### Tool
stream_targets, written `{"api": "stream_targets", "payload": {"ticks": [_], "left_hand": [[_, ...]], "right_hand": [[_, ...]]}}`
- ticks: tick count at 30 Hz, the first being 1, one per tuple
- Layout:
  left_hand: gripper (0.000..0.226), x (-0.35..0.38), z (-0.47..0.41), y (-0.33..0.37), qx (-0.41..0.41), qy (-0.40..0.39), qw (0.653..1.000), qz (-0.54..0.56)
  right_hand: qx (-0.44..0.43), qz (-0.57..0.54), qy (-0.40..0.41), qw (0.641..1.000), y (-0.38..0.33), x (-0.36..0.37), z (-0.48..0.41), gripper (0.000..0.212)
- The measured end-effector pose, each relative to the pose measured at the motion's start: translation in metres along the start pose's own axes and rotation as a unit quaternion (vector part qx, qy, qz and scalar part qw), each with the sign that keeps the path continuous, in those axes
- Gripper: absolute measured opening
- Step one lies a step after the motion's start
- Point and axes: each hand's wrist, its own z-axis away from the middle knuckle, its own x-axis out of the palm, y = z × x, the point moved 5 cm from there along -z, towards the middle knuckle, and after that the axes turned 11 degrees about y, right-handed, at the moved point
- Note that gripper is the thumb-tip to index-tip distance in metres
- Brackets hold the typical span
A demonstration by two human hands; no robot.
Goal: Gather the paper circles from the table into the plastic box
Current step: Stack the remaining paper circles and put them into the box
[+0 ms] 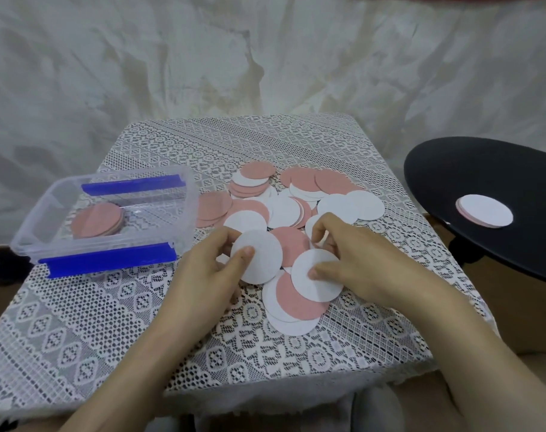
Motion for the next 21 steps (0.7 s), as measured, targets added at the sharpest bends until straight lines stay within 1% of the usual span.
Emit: {"api": "stream_targets", "payload": {"ticks": [2,4,6,8,11,15,18,21], "left_hand": [[0.009,0.000,-0.001,-0.001,-0.013,0.000,1.000,0.012],[0.010,0.000,-0.001,-0.002,-0.028,-0.002,0.999,0.025],[0.011,0.000,0.000,-0.002,-0.034,-0.002,0.999,0.034],[0.013,0.000,0.002,-0.002,-0.036,-0.002,0.999,0.034],[0.018,-0.004,0.005,-0.001,-0.026,0.008,0.999,0.037],[0.019,-0.012,0.010,0.000,-0.012,0.020,0.999,0.032],[0.020,-0.007,0.015,0.002,-0.018,-0.021,0.999,0.046],[0.024,0.001,0.019,0.004,-0.027,-0.070,0.993,0.090]], "right_hand": [[-0.002,-0.044,0.019,0.999,0.000,0.000,-0.004,0.021],[-0.014,-0.091,0.043,0.995,0.001,-0.002,-0.009,0.005],[-0.007,-0.180,0.046,0.983,0.002,-0.003,-0.010,0.014],[0.003,-0.222,0.038,0.974,0.003,-0.001,-0.009,0.013],[0.000,-0.213,0.036,0.976,0.000,0.002,-0.005,0.015],[0.006,-0.232,0.049,0.971,-0.007,0.001,-0.001,0.015],[0.009,-0.246,0.030,0.969,-0.018,0.013,0.004,0.013],[-0.025,-0.234,0.021,0.972,-0.029,0.029,0.006,0.013]]}}
